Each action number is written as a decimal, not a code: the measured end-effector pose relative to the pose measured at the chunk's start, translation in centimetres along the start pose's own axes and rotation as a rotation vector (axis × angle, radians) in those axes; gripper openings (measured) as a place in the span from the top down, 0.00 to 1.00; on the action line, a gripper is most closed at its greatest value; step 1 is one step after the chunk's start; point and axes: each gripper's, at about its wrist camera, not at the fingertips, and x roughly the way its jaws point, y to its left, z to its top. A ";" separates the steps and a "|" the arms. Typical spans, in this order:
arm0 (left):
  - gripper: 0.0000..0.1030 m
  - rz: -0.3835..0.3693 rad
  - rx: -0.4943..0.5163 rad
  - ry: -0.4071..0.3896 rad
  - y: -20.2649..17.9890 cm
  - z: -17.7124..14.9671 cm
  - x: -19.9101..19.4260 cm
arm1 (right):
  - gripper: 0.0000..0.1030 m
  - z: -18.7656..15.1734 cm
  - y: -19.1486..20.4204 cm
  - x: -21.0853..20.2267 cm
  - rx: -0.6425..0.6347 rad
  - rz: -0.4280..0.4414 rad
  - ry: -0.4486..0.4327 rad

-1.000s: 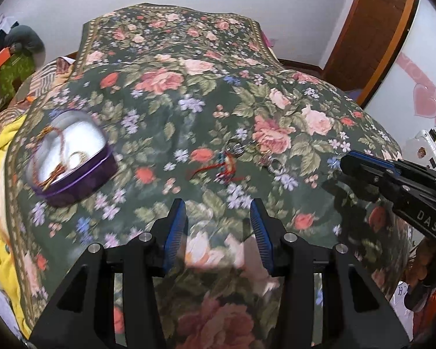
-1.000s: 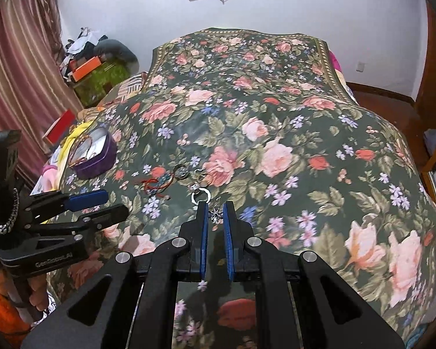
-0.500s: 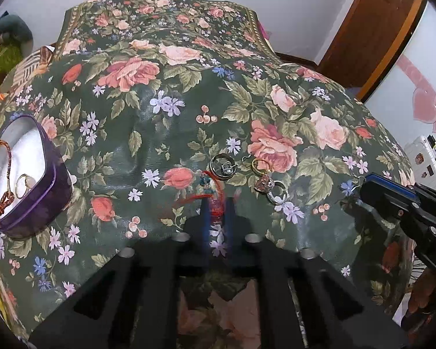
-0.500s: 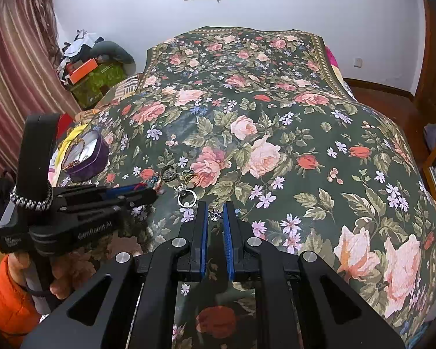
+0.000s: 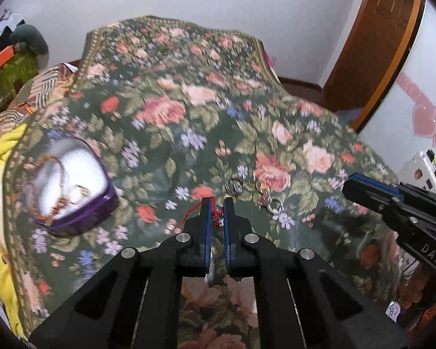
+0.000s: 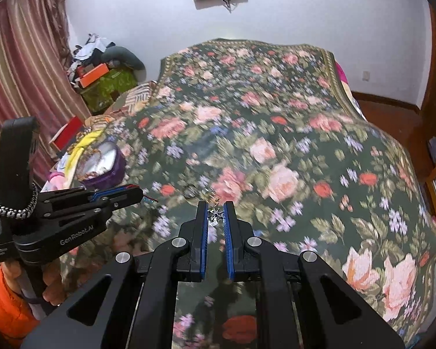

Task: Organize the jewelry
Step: 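Grasp the red tassel keychain with the left tool while the right tool lifts the charm, then carry the tassel keychain and the silver charm over the heart tin with both tools, then lower and release the tassel keychain with the left tool while the right tool drops the charm into the tin, then move both tools back toward the remaining silver rings on the cover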

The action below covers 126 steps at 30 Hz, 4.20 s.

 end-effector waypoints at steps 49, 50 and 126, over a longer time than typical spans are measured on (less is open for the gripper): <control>0.95 0.157 -0.174 -0.279 14.1 1.8 -9.6 | 0.91 6.2 16.4 8.4 -0.244 0.190 0.007; 0.95 0.151 -0.177 -0.272 14.2 1.8 -9.3 | 0.91 6.2 16.3 8.8 -0.245 0.187 0.015; 0.52 0.118 0.010 -0.092 2.6 0.3 -6.6 | 0.62 2.6 1.9 -0.4 -0.138 -0.119 -0.007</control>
